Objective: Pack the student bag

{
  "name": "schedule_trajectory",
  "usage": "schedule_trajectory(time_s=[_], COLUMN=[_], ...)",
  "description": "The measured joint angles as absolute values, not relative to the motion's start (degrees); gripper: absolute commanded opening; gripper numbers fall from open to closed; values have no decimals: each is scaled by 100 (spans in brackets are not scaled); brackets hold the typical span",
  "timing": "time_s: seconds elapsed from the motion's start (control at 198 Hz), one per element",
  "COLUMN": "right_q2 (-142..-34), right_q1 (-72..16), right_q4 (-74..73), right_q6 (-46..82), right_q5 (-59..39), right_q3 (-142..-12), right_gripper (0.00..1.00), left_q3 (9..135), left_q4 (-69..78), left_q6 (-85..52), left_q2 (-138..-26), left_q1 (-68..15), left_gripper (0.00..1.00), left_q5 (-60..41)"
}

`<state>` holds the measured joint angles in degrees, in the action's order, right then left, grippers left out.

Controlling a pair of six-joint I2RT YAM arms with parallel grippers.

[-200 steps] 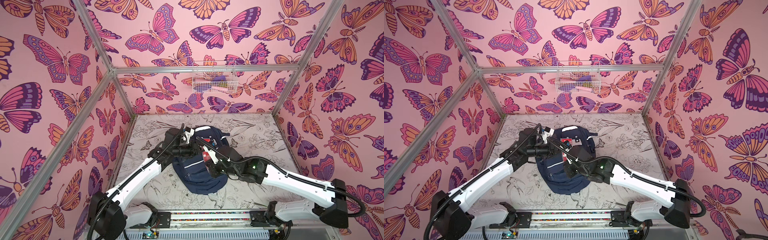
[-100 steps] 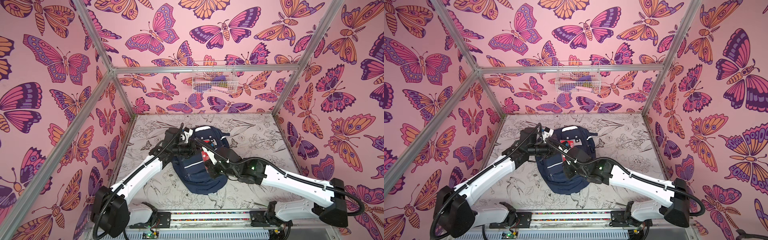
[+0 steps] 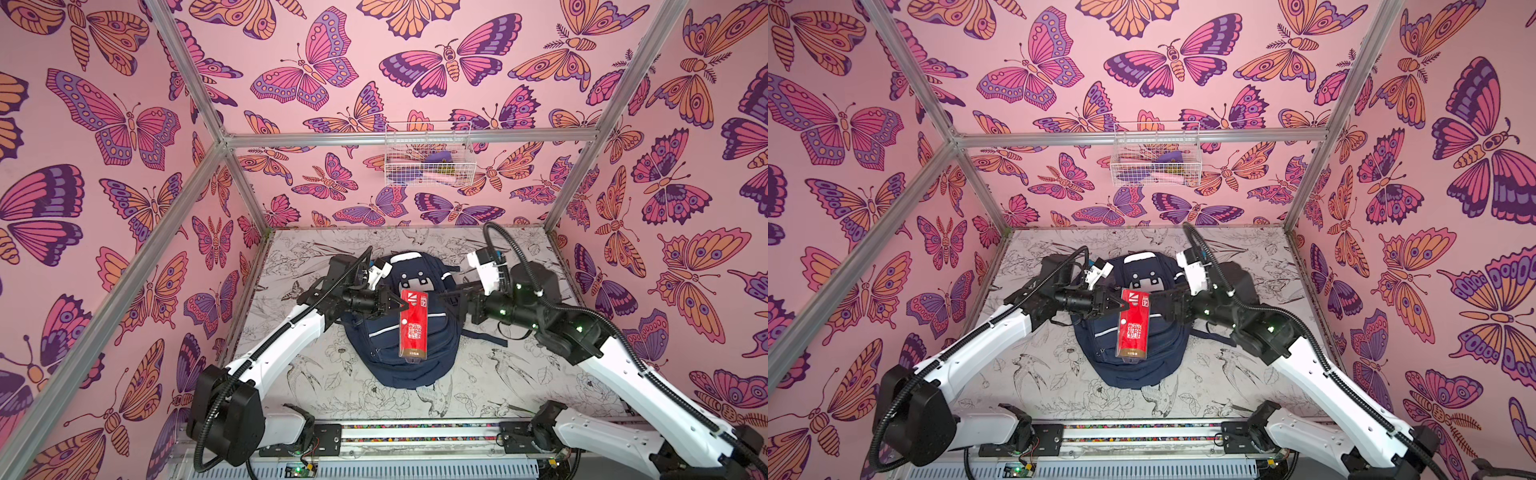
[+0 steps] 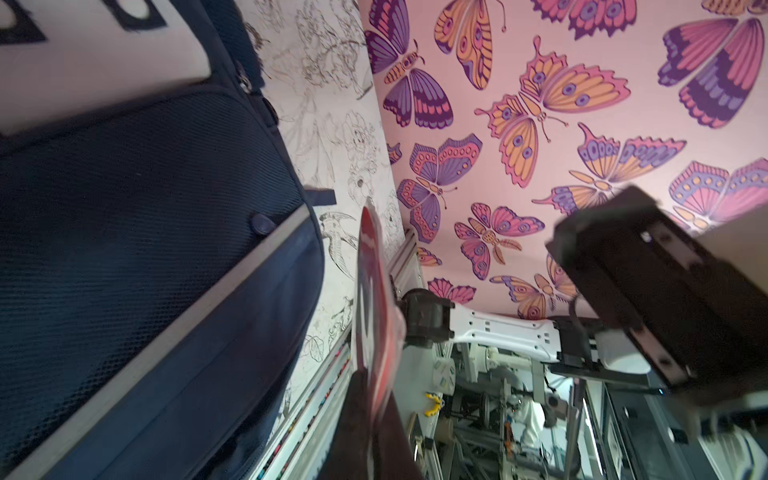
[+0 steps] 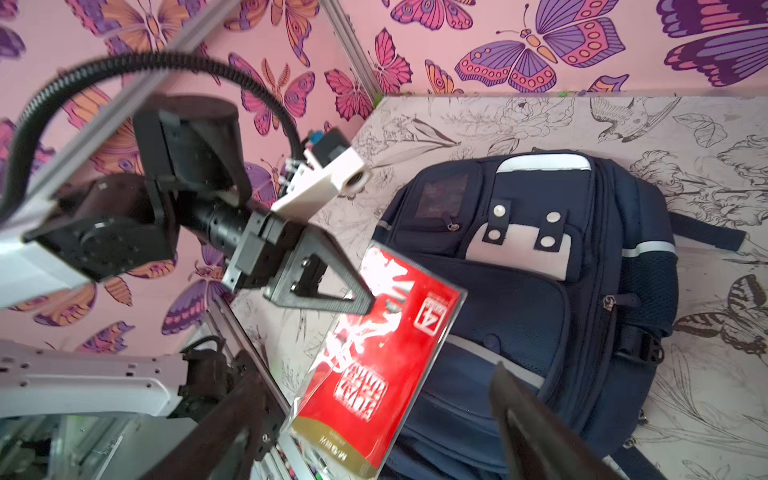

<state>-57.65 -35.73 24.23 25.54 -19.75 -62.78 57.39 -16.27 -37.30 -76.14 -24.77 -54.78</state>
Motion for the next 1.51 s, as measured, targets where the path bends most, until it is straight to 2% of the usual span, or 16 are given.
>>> schedule_trajectory(time_s=[0.152, 0.258, 0.414, 0.667, 0.813, 0.909, 0.995, 1.116, 1.217, 1.318, 1.414, 1.51], right_q2=[-6213, -6654, -6958, -6899, -6897, -6851, -6849, -6783, -6665, -6440, -6060, -5498], right_q1=[-2956, -2886, -2880, -2880, -2834, -2821, -2816, -2797, -2582, -2239, -2073, -2043], right_q4=[2156, 2152, 1887, 1133, 932, 834, 823, 882, 1118, 1422, 1859, 2303], right_q6=[2630, 2630, 2685, 3004, 3133, 3177, 3175, 3138, 3131, 3192, 3323, 3614], right_q5=[-3544, -4108, -4864, -5566, -5854, -5920, -5896, -5618, -5124, -4344, -3256, -2176], right_q3=[-5885, -5819, -5815, -5577, -5478, -5478, -5463, -5446, -5446, -5446, -5443, -5402], right_gripper=[74, 66, 59, 31, 0, 0, 0, 0, 0, 0, 0, 0], left_q3=[5717, 5717, 5717, 5717, 5717, 5717, 5721, 5968, 6292, 6692, 7015, 7190], left_q4=[-1640, -1627, -1608, -1586, -1570, -1522, -1509, -1833, -2383, -2961, -3415, -3673], left_q6=[-3511, -3430, -3356, -3345, -3328, -3277, -3240, -3131, -2871, -2451, -1949, -1485], left_q2=[-7328, -7105, -7065, -7135, -7142, -7207, -7227, -7424, -7450, -7452, -7550, -7813], left_q1=[-2521, -2585, -2665, -2670, -2668, -2661, -2661, -2659, -2663, -2823, -3304, -3970], left_gripper=[0, 0, 0, 0, 0, 0, 34, 53, 61, 63, 64, 69], left_q5=[-5972, -6206, -6353, -6388, -6405, -6412, -6353, -5721, -4628, -2974, -1610, -714])
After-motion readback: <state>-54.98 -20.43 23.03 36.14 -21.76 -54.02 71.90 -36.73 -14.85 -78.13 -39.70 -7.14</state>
